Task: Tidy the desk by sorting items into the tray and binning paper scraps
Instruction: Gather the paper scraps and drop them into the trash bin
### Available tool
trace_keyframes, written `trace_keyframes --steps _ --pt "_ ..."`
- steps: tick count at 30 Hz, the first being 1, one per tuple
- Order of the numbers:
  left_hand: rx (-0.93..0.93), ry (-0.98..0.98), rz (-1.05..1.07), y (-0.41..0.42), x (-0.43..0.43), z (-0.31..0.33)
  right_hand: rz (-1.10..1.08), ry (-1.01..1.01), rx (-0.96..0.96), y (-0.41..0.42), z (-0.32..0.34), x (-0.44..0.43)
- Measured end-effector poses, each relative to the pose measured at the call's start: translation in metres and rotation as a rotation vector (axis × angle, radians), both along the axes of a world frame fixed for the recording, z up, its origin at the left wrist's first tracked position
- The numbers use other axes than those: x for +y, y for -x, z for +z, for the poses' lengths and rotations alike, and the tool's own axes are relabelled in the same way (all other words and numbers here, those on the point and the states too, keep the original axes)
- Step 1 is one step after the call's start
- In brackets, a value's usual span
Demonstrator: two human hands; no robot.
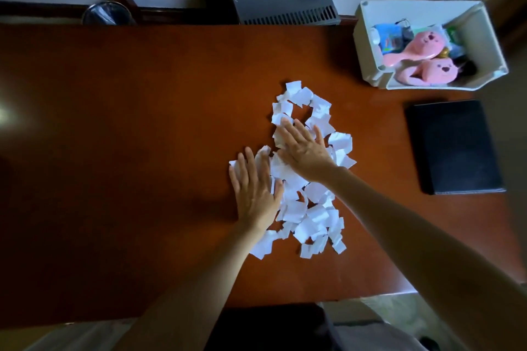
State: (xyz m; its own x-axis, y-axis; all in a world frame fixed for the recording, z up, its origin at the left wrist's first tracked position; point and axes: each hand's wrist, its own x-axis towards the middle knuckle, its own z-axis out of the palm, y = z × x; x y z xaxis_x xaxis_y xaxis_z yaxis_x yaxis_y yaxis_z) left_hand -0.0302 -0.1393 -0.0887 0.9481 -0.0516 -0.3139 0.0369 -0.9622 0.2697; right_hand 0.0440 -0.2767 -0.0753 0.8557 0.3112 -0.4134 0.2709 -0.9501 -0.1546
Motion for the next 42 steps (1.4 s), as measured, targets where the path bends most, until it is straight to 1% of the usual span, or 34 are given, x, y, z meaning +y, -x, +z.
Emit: trace_keyframes --steps 2,4,6,8,11,13,15,19,22,24,26,28,30,33,36,38,40,42 --pt "0.026 0.024 -0.025 -0.006 -0.017 0.000 -0.057 0.022 -0.007 0.004 0.000 -0.016" --pt "0.070 0.101 -0.053 -0.010 -0.031 0.003 -0.117 0.031 -0.012 0.010 0.001 -0.033" --pt "0.075 0.161 -0.110 -0.011 -0.038 0.006 -0.167 -0.013 -0.042 0.019 0.003 -0.048" --pt "0.070 0.217 -0.127 -0.008 -0.037 0.017 -0.215 -0.092 -0.120 0.033 0.005 -0.058" --pt "-0.025 0.234 -0.068 0.013 -0.026 0.032 -0.255 -0.186 -0.266 0.068 0.009 -0.058" --pt "-0.091 0.208 -0.036 0.039 -0.016 0.034 -0.216 -0.196 -0.274 0.097 0.009 -0.053" --pt "-0.108 0.158 -0.005 0.069 -0.010 0.028 -0.151 -0.178 -0.265 0.127 0.005 -0.045" --pt "0.008 0.034 0.073 0.110 -0.018 0.010 -0.044 -0.114 -0.249 0.164 -0.002 -0.039" --pt "-0.001 -0.023 0.082 0.112 -0.042 0.002 0.073 -0.034 -0.179 0.168 -0.013 -0.058" --pt "-0.043 -0.062 0.060 0.105 -0.066 -0.002 0.106 -0.037 -0.144 0.162 -0.022 -0.078" --pt "-0.080 -0.064 0.053 0.097 -0.090 -0.006 0.110 -0.033 -0.185 0.153 -0.024 -0.095" --pt "-0.109 -0.040 0.075 0.091 -0.113 -0.009 0.119 -0.061 -0.192 0.141 -0.021 -0.115" --pt "-0.134 0.012 0.109 0.088 -0.134 -0.010 0.109 -0.131 -0.210 0.131 -0.016 -0.134" --pt "-0.202 0.154 0.164 0.085 -0.160 -0.007 0.055 -0.244 -0.256 0.125 -0.008 -0.165" --pt "-0.282 0.346 0.161 0.087 -0.177 0.003 -0.050 -0.347 -0.383 0.123 -0.008 -0.192" --pt "-0.344 0.398 0.179 0.091 -0.181 0.008 -0.076 -0.402 -0.453 0.124 -0.009 -0.204" --pt "-0.418 0.394 0.240 0.095 -0.178 0.009 -0.016 -0.414 -0.461 0.128 -0.010 -0.207" --pt "-0.471 0.381 0.295 0.100 -0.170 0.006 0.127 -0.369 -0.439 0.139 -0.012 -0.202"
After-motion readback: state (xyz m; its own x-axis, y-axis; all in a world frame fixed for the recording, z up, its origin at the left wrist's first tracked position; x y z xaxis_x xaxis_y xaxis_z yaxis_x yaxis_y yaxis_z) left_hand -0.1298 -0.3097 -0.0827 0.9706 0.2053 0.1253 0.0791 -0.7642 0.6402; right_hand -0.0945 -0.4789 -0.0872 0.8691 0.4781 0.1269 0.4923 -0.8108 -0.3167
